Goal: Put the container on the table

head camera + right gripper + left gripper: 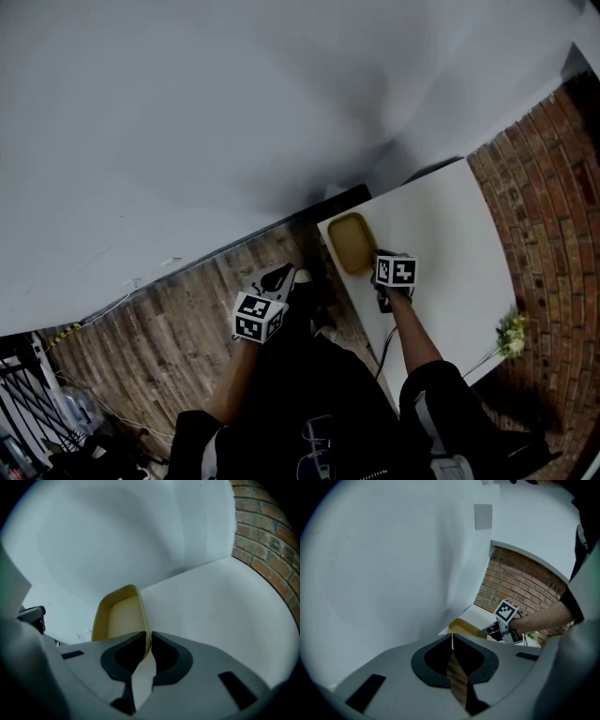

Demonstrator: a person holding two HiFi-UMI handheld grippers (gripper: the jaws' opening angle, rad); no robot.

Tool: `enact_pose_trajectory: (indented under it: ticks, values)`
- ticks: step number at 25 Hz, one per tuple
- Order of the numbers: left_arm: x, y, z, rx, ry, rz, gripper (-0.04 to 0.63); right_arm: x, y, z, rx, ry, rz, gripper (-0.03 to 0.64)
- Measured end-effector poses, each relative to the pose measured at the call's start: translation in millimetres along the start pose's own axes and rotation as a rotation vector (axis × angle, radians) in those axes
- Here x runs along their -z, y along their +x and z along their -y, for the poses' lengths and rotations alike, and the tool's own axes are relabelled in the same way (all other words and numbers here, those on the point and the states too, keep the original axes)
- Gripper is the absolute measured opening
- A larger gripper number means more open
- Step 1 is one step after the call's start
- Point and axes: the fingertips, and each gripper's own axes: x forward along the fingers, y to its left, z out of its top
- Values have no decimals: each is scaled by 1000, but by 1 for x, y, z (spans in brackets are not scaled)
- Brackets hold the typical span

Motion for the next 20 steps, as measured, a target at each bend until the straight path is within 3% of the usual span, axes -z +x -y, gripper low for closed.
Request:
enact_pose_trajectory:
  ticks: [16,20]
  values:
    - [-5,-4,17,28,28,30,20,-21,-47,-4,-61,110,202,67]
    - [-9,-9,31,36,57,43,20,-11,-68,-12,-117,112,243,59]
